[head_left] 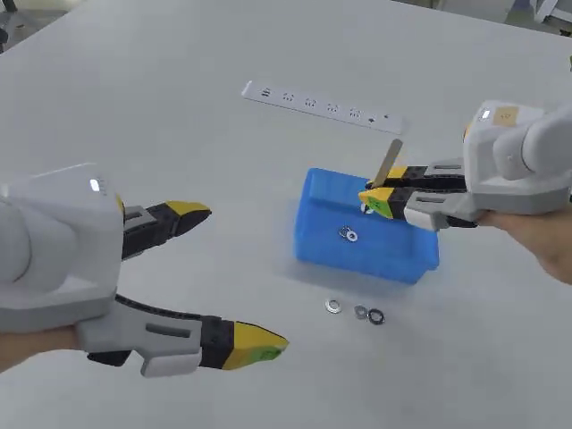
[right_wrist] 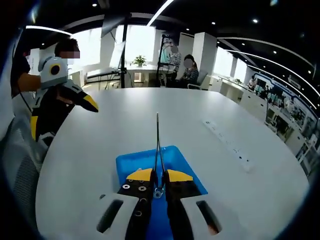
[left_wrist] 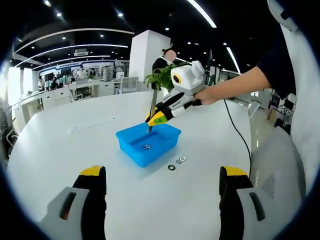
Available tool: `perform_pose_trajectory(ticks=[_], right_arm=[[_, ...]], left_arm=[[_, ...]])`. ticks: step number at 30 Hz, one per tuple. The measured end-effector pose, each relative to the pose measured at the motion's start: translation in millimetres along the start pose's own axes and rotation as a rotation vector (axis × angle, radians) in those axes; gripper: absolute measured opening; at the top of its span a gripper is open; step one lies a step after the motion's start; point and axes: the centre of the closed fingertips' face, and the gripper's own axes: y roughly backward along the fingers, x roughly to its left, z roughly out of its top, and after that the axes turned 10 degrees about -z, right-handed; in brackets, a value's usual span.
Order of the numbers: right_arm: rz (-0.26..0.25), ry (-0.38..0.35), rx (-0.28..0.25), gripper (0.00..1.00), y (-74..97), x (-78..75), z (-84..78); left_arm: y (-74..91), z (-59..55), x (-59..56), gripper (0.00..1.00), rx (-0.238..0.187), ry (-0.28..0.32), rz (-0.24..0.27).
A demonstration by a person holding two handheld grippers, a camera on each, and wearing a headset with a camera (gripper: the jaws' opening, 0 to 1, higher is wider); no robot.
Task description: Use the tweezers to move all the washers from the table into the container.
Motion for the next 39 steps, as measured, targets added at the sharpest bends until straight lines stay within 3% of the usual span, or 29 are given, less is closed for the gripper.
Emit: perform_pose_trajectory(ticks=[2,6,21,31,39], right_arm=[[0.010,0.005,0.021,0.09,-4.8,4.9,-9.3],[0.023,0.006,0.048,0.09,-12.4,13.1,-21.6],[0.024,0.000,0.081,0.10,-16.0,13.2,-35.6],[0.026,0.012,0.083,0.10,-12.7,14.3,-37.1],[-0.008,-0.002,0.035,0.09,-5.3,2.9,-22.0]], left_arm=[[3.0,-4.3,3.6,0.99,0.021,-0.005,0.009],[3.1,-0.5,3.9,0.99,0.009,0.003,0.019],[-3.6,-1.8,0.9,0.99,0.022,0.010,0.006],[-2.7,-3.8,-1.3,0.99,0.033,0.014,0.002],[-4.8,-2.1,-2.6,0.99,0.031,0.010,-0.006]])
